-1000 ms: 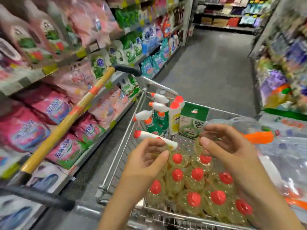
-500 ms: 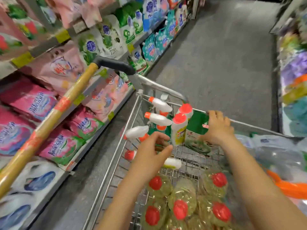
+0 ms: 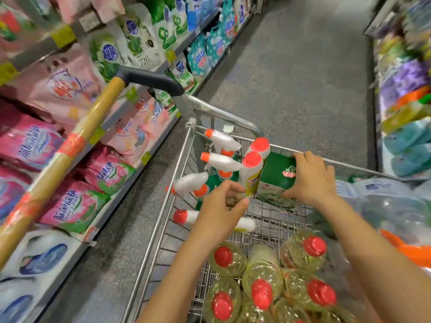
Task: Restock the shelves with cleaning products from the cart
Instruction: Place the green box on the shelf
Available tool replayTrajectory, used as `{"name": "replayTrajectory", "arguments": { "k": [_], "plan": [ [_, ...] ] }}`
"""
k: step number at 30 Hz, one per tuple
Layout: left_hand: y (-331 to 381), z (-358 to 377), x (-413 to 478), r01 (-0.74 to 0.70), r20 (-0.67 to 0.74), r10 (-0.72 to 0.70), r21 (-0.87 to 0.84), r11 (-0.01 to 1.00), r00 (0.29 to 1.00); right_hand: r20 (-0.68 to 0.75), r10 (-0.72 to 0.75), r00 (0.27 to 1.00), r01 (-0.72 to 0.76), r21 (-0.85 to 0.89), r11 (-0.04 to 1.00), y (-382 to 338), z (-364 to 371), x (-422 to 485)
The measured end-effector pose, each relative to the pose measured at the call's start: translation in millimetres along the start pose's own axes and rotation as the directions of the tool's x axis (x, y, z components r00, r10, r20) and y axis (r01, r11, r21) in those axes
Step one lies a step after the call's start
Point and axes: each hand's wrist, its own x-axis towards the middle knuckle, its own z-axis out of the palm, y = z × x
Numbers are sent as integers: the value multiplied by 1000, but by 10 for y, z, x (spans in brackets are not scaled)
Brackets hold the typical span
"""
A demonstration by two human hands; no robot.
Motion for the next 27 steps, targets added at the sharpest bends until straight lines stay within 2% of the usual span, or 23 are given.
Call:
{"name": "replayTrajectory", "arguments": {
  "k": [7, 11, 14, 19, 21, 23, 27],
  "plan": [
    [100, -101, -193, -45, -31, 44, -34, 998, 999, -118, -105, 987, 126, 185, 975, -43, -423, -515],
    [185, -145, -366, -109, -34, 109, -9, 994, 993, -209, -151, 966, 214, 322, 922, -91, -886, -915],
    [316, -245, -491, -116, -7, 115, -53, 992, 993, -284, -225, 932, 321, 359, 876, -155, -1309, -1218],
    [715, -453, -767, -235, 102, 244, -91, 968, 964, -469, -292, 833, 505, 430, 748, -279, -1949, -1779],
    [860, -483, -896, -289, 144, 319, -193, 938, 937, -514, -309, 800, 560, 457, 691, -298, -2106, -2001],
    [956, -486, -1043, -324, 136, 371, -279, 904, 919, -525, -285, 802, 567, 520, 639, -283, -2181, -2204],
    [1059, -393, -1356, -385, 79, 424, -294, 875, 902, -495, -194, 847, 515, 675, 528, -200, -2172, -2594]
  ]
}}
